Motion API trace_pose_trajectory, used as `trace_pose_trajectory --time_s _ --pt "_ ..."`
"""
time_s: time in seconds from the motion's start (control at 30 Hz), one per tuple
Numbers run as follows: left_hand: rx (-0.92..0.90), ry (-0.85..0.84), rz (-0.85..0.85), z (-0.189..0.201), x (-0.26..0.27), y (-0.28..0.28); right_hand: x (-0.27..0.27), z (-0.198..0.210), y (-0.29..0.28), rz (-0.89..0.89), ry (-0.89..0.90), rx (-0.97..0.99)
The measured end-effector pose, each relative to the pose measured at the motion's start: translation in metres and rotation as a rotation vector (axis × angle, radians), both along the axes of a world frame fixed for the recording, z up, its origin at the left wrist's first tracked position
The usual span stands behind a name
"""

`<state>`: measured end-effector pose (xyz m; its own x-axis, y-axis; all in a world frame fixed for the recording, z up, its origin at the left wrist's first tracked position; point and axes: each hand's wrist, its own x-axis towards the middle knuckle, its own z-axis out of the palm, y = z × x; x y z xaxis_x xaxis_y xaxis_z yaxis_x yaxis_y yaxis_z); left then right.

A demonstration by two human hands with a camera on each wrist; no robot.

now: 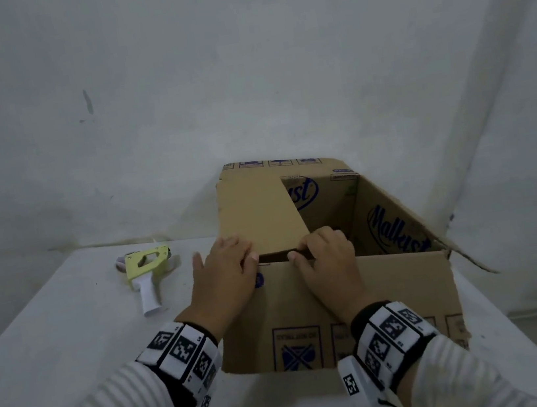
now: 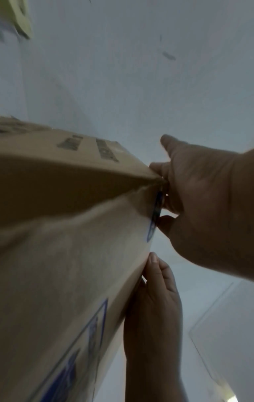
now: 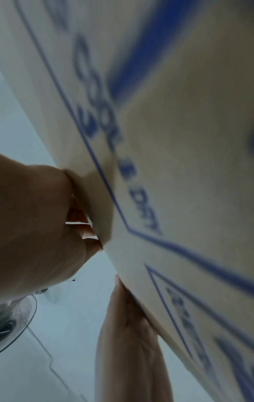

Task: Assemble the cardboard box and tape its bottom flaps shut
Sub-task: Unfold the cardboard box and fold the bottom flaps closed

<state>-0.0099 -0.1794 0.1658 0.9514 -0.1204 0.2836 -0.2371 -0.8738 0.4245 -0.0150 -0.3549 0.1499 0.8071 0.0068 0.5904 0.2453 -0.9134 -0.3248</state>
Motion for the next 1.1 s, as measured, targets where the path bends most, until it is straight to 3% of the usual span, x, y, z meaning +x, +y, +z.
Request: trace_pose_trajectory --time_s 0.13,0.4,0.57,0.8,1.1 --pt "0.214 0.009 0.024 0.004 -0.013 -0.040 -0.007 -0.002 -0.035 -0.132 0.013 -0.006" --pt "0.281 0.044 -0.038 0.009 -0.014 -0.121 -0.028 -0.004 -0.110 -0.319 0.011 0.163" --pt "0.286 0.054 0.012 0.009 -0.009 -0.158 -0.037 -0.002 -0.150 -0.396 -0.002 0.414" --pt "0.332 -0.003 0.107 -0.001 -0.010 -0.166 -0.041 0.001 -0.183 -0.306 0.152 0.858" --pt "0.349 -0.015 0.130 -0.006 -0.013 -0.165 -0.041 -0.001 -0.178 -0.137 -0.192 0.590"
